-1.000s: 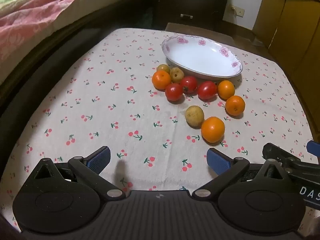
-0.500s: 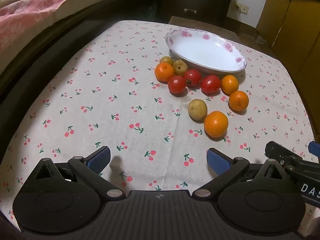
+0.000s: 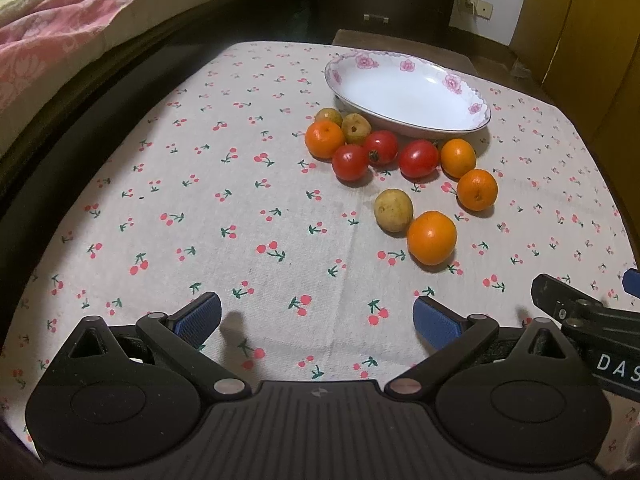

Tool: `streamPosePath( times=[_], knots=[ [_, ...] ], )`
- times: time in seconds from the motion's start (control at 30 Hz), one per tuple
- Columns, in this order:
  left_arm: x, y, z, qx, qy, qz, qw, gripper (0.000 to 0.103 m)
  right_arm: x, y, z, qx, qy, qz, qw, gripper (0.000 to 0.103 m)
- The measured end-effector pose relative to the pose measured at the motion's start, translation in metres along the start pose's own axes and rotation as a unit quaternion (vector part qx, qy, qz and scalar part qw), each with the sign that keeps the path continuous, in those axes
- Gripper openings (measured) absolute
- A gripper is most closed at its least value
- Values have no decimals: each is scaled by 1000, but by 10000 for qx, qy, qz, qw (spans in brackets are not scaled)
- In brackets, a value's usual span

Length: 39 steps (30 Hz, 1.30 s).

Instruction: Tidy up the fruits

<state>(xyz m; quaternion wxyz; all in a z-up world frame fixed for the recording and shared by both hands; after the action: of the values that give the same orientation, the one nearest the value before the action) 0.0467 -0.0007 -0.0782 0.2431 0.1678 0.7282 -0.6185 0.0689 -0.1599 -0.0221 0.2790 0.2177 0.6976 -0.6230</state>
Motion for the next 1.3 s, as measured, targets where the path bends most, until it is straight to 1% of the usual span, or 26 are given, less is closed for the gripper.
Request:
streamPosePath(
  times=[1.3],
  knots=[
    [-1, -2, 1, -116, 123, 89, 9998, 101, 2, 2, -1, -10, 7, -82, 10000, 97]
  ],
)
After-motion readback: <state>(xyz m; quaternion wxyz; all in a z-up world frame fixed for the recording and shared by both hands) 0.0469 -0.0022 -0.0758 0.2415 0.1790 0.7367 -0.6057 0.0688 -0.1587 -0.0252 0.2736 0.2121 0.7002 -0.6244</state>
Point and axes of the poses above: each gripper's, at about its wrist camera, not at the fingertips, and y roughly the way its jaws point, z to its right, x to its underside, the point moved 8 cm from there along y, roughly the way its jaws point, and after that the axes turned 10 degrees about -x, right-handed, at the moved point
